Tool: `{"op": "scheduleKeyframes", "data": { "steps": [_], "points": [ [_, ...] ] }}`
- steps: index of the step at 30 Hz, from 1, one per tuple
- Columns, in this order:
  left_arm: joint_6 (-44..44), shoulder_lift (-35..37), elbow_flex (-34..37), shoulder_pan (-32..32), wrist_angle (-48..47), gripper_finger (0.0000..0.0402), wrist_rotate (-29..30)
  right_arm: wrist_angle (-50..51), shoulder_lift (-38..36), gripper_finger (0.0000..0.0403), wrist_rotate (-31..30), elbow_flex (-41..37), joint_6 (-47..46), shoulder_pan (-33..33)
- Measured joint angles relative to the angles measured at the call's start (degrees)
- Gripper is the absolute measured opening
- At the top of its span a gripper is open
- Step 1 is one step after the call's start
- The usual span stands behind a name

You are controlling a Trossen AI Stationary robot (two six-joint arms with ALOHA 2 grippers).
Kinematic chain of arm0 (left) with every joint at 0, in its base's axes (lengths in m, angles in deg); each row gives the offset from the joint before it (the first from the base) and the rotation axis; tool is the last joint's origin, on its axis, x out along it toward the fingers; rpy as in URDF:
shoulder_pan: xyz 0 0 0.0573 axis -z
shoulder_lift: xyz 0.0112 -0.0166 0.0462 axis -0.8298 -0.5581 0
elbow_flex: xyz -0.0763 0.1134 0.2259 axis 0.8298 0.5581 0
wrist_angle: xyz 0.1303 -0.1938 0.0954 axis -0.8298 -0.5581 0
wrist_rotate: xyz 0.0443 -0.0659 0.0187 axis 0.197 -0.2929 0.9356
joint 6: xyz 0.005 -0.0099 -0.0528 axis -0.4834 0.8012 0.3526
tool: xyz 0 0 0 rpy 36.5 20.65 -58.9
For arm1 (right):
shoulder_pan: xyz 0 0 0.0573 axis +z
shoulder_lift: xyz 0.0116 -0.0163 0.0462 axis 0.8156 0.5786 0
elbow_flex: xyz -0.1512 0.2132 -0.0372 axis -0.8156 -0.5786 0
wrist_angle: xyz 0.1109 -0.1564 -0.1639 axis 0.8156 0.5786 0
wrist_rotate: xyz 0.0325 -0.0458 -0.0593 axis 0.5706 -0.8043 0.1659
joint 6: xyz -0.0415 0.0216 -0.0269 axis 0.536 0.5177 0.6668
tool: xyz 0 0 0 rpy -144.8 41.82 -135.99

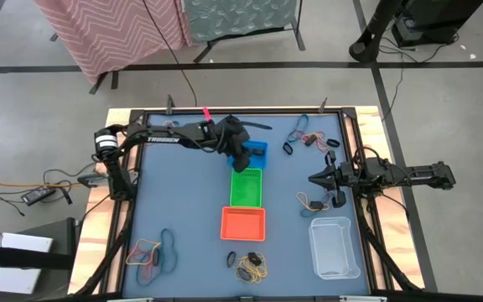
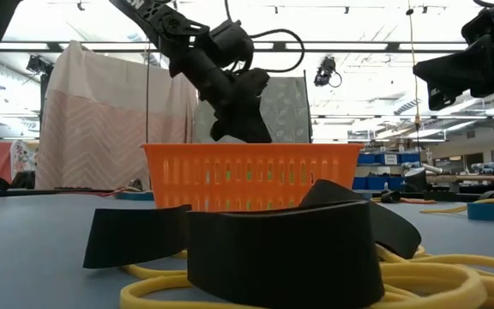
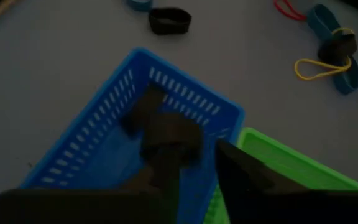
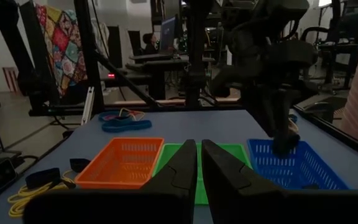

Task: Sort rubber bands into baskets
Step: Put the black rubber band into the blue bin

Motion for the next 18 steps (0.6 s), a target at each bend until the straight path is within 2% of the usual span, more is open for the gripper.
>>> {"op": "scheduleKeyframes", "data": {
  "steps": [6, 9, 11, 13, 18],
  "points": [
    [2.62, 0.25, -0.11, 0.38, -0.36, 0.021, -1.62, -0.02, -0.01, 0.0037, 0.0, 0.0, 0.0, 0.0],
    [7.26, 1.94, -0.93, -0.61, -1.43, 0.0246, -8.78, 0.0, 0.0, 0.0037, 0.0, 0.0, 0.0, 0.0],
    [9.31, 4.04, -2.74, -1.6, -3.02, 0.0258, -15.19, -0.02, 0.0, 0.0037, 0.0, 0.0, 0.0, 0.0],
    [10.48, 7.15, -4.2, -2.13, -5.63, 0.0262, -18.9, -0.02, -0.02, 0.0037, 0.0, 0.0, 0.0, 0.0],
    [11.21, 19.2, -6.09, -2.01, -8.73, 0.0253, -19.5, -0.19, 0.0, 0.0037, -0.34, 0.0, -0.13, 0.0]
  ]
}}
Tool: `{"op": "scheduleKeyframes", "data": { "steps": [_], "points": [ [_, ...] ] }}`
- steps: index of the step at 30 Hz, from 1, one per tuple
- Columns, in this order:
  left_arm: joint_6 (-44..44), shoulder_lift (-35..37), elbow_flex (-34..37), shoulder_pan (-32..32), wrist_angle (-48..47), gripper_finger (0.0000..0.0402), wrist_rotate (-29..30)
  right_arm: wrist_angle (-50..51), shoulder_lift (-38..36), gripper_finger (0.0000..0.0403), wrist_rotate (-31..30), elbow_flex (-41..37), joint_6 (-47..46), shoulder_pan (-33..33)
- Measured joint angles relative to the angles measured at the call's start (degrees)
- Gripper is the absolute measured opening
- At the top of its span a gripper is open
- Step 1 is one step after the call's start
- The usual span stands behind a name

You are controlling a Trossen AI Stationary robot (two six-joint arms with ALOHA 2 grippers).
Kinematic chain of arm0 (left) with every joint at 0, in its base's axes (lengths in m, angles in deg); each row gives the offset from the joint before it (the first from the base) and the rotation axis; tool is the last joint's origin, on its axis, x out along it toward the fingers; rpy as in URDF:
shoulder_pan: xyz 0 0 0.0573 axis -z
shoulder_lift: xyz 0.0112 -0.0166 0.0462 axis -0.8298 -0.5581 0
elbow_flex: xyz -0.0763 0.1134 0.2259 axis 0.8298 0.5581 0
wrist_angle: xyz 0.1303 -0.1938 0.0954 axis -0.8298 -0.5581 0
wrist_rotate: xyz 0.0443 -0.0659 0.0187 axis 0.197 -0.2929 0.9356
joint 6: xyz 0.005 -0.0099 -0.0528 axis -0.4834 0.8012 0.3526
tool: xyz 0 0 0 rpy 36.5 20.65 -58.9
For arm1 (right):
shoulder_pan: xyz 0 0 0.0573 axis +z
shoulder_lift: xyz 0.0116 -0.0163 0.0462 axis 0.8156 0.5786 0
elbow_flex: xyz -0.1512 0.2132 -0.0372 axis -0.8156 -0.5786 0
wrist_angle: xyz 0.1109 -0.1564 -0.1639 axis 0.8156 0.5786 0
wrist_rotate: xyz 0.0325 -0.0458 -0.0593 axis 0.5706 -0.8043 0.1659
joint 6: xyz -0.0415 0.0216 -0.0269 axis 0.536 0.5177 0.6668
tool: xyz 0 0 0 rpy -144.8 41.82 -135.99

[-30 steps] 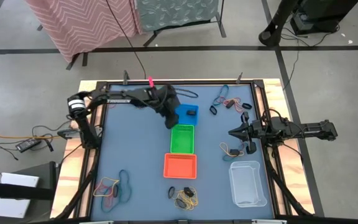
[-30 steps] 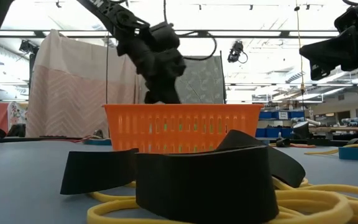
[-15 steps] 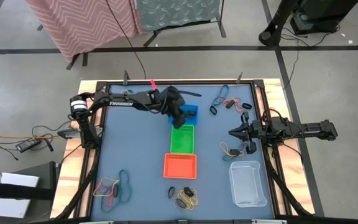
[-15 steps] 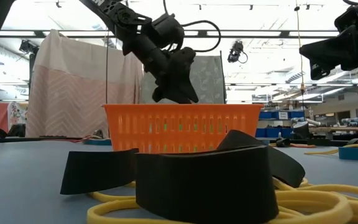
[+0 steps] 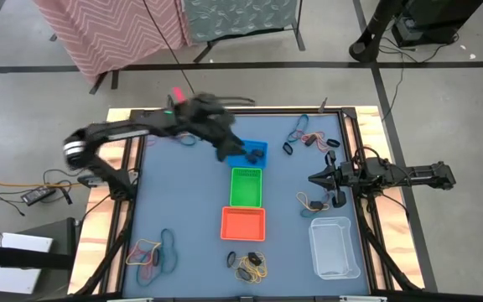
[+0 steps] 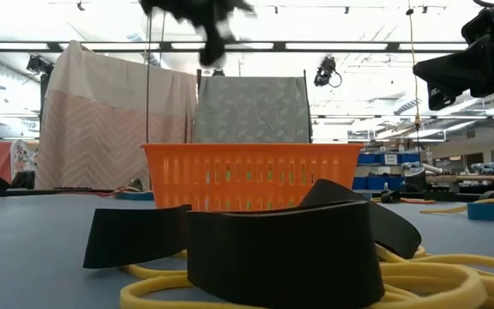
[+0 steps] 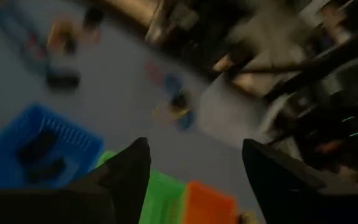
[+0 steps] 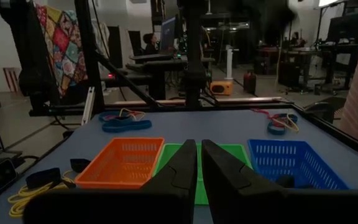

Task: Sort rubber bands into baskets
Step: Put the black rubber band into the blue bin

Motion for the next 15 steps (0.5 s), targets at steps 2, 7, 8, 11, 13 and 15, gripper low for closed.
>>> {"op": "scheduleKeyframes", "data": {
  "steps": [2, 7, 8, 11, 13, 15],
  "points": [
    [0.51, 6.29, -0.03, 0.0, -0.99, 0.0247, 2.6, -3.73, 0.26, 0.0037, -2.95, -0.02, -2.25, 0.0],
    [-1.06, 21.86, -0.01, 0.67, -6.93, 0.0236, 17.13, -30.25, 0.68, 0.0037, -12.7, -0.02, -23.96, 0.02],
    [-1.03, 24.71, 0.1, 1.13, -8.09, 0.0234, 20.72, -36.38, 0.88, 0.0037, -16.45, -0.02, -26.63, 0.0],
    [0.63, 32.03, 2.26, 2.82, -7.96, 0.0232, 29.3, -49.39, 3.15, 0.0037, -24.4, 0.94, -27.68, -0.18],
    [1.98, 35.76, 4.2, 3.65, -7.37, 0.0232, 32.98, -49.29, 6.06, 0.0037, -25.0, 3.76, -26.84, -0.63],
    [3.5, 38.33, 6.56, 4.08, -6.44, 0.0232, 36.03, -45.69, 11.03, 0.0037, -22.75, 7.82, -26.81, -1.36]
  ]
}}
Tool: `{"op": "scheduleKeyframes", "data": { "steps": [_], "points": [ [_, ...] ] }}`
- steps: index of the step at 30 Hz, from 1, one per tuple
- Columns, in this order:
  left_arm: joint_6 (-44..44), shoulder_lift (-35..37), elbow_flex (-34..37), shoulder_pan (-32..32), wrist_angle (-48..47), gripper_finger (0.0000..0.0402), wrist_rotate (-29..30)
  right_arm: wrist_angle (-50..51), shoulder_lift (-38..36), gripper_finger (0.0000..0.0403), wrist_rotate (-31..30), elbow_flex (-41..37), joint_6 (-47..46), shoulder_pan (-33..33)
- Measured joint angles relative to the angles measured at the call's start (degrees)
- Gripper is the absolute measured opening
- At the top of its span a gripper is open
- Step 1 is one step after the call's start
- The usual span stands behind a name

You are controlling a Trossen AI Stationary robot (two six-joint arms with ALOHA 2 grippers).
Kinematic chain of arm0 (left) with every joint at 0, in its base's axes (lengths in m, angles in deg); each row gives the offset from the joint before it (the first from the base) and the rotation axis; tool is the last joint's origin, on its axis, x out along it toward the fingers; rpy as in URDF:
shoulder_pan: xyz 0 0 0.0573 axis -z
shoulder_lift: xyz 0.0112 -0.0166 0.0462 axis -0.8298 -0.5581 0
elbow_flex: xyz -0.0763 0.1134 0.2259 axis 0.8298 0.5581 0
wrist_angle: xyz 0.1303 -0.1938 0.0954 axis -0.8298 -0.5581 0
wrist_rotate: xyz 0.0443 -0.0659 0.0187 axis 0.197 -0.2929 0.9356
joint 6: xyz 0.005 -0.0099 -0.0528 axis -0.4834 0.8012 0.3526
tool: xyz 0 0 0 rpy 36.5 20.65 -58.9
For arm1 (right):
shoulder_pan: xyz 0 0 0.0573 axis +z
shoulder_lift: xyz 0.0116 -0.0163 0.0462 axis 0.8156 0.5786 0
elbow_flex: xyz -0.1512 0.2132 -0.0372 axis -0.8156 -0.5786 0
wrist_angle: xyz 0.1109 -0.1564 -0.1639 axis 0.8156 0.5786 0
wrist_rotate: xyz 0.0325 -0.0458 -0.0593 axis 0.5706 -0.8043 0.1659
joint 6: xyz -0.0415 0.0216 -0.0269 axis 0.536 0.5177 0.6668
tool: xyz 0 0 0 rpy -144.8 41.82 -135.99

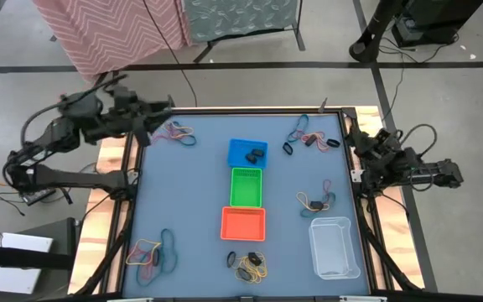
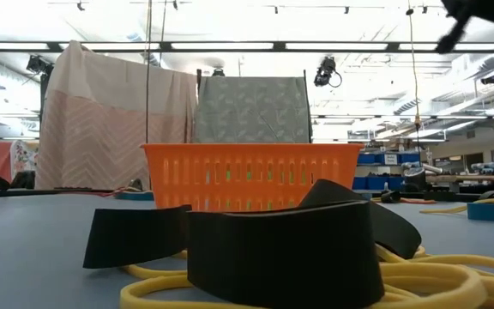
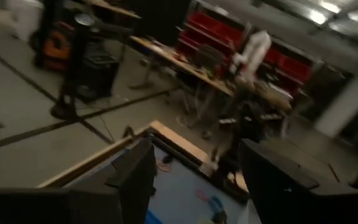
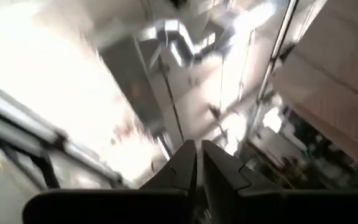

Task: Sort rubber bands into baskets
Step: Put the black rubber band into the blue bin

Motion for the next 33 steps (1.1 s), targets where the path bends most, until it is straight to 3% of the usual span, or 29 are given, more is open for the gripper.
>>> {"op": "scheduleKeyframes", "data": {
  "steps": [4, 10, 14, 18, 22, 28, 33],
  "points": [
    [1.59, 1.57, 5.46, 0.03, 4.35, 0.0232, 2.58, 16.39, 14.48, 0.0037, -0.06, 11.3, -0.07, -1.69],
    [4.28, -0.24, 11.98, 0.03, 12.94, 0.0232, -0.7, 53.99, 37.36, 0.0027, -7.28, 29.97, 0.6, -9.67],
    [6.8, -0.91, 14.55, 0.13, 13.31, 0.0232, -7.19, 72.49, 50.44, 0.002, 0.86, 37.77, -3.79, -16.83],
    [8.37, -0.88, 16.77, 0.84, 13.66, 0.0232, -10.11, 76.08, 61.57, 0.0039, 8.37, 40.11, -3.95, -22.06],
    [8.47, -0.85, 17.16, 0.95, 13.46, 0.0232, -10.47, 76.36, 70.43, 0.0099, 13.13, 41.67, -5.21, -25.93],
    [7.17, -0.67, 17.16, 0.93, 14.2, 0.0232, -10.5, 77.81, 79.24, 0.0204, 14.13, 42.59, -5.67, -28.31],
    [6.93, -0.68, 17.16, 0.88, 14.12, 0.0232, -10.49, 77.55, 83.6, 0.0254, 13.57, 42.59, -5.32, -28.74]
  ]
}}
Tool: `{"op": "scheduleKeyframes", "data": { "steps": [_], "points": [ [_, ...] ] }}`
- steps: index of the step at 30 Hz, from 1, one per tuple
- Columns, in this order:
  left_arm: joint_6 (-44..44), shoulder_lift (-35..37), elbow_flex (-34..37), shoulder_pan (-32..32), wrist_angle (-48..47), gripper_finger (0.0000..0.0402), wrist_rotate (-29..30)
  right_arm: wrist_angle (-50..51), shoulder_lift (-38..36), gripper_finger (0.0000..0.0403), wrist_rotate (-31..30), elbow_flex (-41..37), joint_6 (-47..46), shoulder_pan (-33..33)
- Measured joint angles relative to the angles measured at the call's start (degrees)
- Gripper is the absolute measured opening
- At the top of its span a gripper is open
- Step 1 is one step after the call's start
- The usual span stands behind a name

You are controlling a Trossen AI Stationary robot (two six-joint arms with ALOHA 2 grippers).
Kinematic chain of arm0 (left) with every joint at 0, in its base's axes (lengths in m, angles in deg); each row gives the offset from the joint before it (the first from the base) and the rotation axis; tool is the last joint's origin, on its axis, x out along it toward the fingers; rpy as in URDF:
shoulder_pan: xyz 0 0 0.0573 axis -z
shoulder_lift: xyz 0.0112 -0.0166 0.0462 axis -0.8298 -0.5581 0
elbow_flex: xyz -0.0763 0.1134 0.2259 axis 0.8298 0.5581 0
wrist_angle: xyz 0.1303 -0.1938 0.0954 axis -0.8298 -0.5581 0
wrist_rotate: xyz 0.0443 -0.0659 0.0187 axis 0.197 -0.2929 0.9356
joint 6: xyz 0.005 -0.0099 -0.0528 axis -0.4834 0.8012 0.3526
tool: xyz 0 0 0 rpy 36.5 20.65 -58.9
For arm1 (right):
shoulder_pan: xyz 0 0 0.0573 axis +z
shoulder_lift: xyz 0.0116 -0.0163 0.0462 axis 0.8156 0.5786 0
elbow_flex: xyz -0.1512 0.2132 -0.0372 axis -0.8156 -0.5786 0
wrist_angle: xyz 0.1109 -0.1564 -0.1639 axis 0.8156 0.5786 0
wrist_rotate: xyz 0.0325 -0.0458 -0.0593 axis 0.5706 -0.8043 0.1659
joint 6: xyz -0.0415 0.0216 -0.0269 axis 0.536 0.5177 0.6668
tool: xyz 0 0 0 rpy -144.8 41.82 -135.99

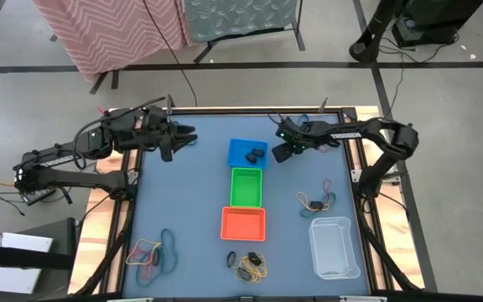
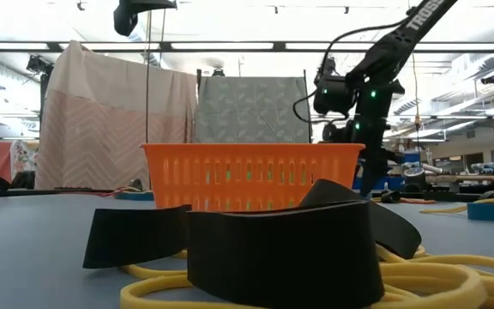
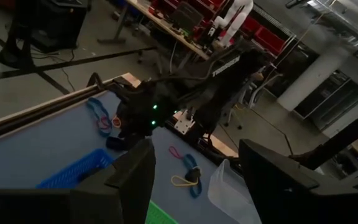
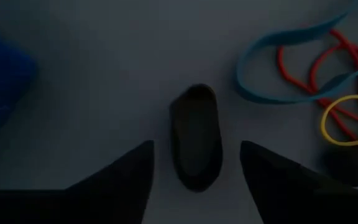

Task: Sort rubber bands into baskets
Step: Put the black rubber band into the blue bin

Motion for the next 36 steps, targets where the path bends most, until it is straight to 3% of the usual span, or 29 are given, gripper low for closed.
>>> {"op": "scheduleKeyframes", "data": {
  "steps": [5, 8, 10, 13, 15, 20, 24, 32, 36],
  "points": [
    [-1.33, 0.0, 0.0, 0.0, 0.08, 0.0232, 0.82, -1.18, 2.64, 0.026, -0.62, 0.04, 0.51, 0.0],
    [-1.39, 0.0, 0.0, 0.0, 0.18, 0.0232, 2.3, -1.86, 2.9, 0.0231, 0.28, 0.13, 0.55, 0.33],
    [-1.41, -0.02, 0.0, 0.0, 0.96, 0.0232, 3.51, -1.89, 2.18, 0.0182, 0.26, 0.03, 0.57, 1.02],
    [-2.63, 0.0, 0.0, 0.0, 3.33, 0.0232, 4.23, -1.29, -0.86, 0.006, 1.07, -0.22, 0.93, 2.01],
    [-4.92, 0.0, 0.0, 0.0, 4.34, 0.0232, 4.77, -2.05, -4.61, 0.0023, 2.38, -0.11, 1.02, 2.74],
    [-6.02, -0.1, 0.0, 0.0, 3.99, 0.0232, 6.97, -8.97, -16.03, 0.0014, 3.16, -0.07, -0.15, 7.59],
    [-7.1, -0.84, 0.0, -0.02, 4.02, 0.0232, 7.25, -18.08, -19.07, 0.0013, 4.37, -0.04, -0.89, 11.42],
    [-6.22, -4.42, 0.0, 0.0, 3.97, 0.0232, 6.71, -34.34, -6.42, 0.002, 4.94, -0.07, -5.0, 17.24],
    [-4.88, -5.44, 0.0, 0.0, 4.11, 0.0232, 3.03, -38.45, -0.73, 0.0057, 2.06, -0.08, -5.05, 17.47]
  ]
}}
